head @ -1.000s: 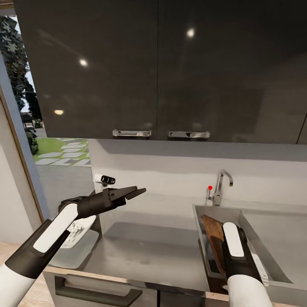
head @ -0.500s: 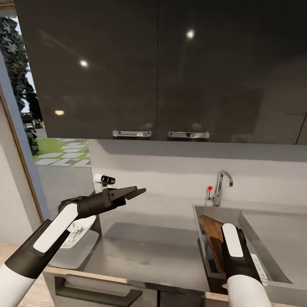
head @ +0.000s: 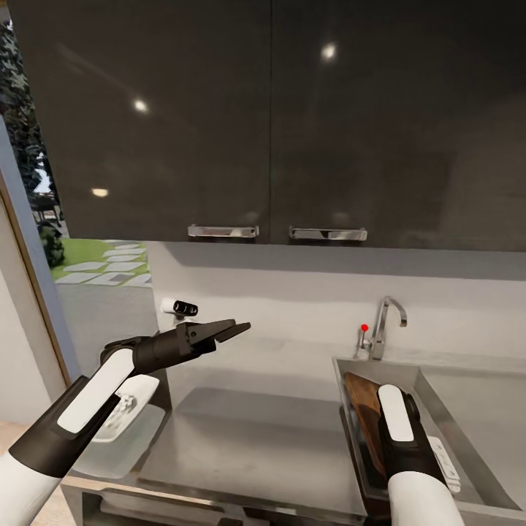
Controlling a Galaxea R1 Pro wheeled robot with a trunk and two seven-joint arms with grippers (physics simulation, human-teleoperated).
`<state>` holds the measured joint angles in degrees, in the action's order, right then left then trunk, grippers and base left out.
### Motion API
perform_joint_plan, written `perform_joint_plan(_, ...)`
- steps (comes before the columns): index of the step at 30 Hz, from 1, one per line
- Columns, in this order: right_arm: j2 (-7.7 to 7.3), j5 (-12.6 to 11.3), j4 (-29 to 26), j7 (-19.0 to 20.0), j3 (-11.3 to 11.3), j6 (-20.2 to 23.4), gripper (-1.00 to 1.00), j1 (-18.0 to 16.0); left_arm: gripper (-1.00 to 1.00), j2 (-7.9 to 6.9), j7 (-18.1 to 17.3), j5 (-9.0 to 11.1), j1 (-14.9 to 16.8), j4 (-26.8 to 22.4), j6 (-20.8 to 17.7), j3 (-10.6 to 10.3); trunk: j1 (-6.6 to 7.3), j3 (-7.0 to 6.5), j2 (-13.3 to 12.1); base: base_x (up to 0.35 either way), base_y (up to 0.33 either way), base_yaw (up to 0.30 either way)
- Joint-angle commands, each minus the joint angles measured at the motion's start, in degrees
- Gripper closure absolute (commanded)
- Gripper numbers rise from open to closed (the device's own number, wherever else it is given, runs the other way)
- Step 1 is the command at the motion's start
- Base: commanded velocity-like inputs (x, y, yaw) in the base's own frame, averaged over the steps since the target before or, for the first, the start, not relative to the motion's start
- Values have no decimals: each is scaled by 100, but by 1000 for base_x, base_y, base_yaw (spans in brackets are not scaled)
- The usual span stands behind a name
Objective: In the kitchen, take the Vidalia onion out of the sink, dice it on the chopping board with the paring knife, put the diced onion into the bowl on the countertop, then place both the paring knife and the chopping board into the sink.
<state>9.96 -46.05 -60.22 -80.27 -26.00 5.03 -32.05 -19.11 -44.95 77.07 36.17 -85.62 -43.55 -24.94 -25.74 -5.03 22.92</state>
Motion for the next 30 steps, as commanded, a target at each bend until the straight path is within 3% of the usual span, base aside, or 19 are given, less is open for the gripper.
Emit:
perform_joint_plan(1, 4, -285, 8, -6, -13, 59, 100, 0, -100, -5, 4, 42, 4, 2, -31, -8, -4, 5, 0, 1, 0, 0)
perform_joint_plan(12, 4, -283, 32, 0, -156, 67, 100, -2, -100, -5, 4, 36, 4, 2, -31, -11, -4, 58, 0, 0, 0, 0)
perform_joint_plan(30, 4, -289, 37, 2, -168, 74, 100, -1, -100, -4, 12, 36, 4, 2, -31, -11, -4, 131, 0, 0, -14, 0)
